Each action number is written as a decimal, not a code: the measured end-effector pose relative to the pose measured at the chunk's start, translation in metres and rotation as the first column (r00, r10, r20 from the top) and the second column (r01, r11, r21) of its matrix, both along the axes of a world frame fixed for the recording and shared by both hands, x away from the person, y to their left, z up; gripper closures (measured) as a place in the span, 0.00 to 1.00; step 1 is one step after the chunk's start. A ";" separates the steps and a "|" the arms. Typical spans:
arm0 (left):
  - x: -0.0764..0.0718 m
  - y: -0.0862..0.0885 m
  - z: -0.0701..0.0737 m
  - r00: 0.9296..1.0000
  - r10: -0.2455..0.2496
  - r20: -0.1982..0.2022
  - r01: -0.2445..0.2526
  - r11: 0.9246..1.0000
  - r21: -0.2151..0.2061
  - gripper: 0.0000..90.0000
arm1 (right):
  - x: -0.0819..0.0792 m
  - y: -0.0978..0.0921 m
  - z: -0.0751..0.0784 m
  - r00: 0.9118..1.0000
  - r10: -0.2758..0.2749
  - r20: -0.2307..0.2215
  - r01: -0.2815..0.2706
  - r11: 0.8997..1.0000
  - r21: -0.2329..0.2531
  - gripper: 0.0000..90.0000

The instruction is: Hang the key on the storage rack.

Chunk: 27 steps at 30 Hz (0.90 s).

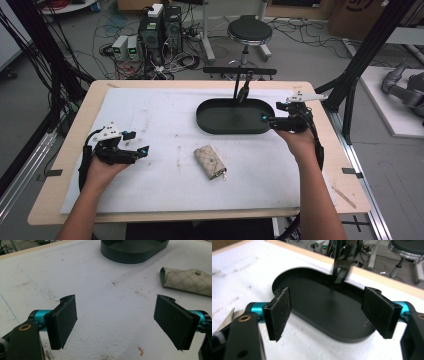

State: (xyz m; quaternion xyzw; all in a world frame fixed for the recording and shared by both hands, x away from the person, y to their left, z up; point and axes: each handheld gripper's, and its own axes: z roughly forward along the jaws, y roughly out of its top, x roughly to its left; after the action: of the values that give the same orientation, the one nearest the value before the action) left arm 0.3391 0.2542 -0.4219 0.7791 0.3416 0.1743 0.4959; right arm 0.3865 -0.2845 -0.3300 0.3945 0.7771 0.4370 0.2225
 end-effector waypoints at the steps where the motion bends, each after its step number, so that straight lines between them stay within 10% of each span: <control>1: 0.000 0.000 0.000 1.000 0.000 0.000 0.000 1.000 0.000 0.21 | -0.002 0.000 -0.002 1.000 -0.001 -0.003 0.001 1.000 -0.007 0.25; 27: 0.000 0.000 -0.002 1.000 0.001 -0.003 -0.001 1.000 0.011 0.19 | -0.060 -0.003 -0.076 0.998 0.051 -0.037 -0.048 0.994 0.094 0.19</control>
State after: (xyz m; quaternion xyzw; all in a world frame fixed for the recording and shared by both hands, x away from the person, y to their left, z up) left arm 0.3395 0.2542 -0.4240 0.7819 0.3418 0.1751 0.4911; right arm 0.3269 -0.2878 -0.4061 0.3936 0.7696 0.4703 0.1776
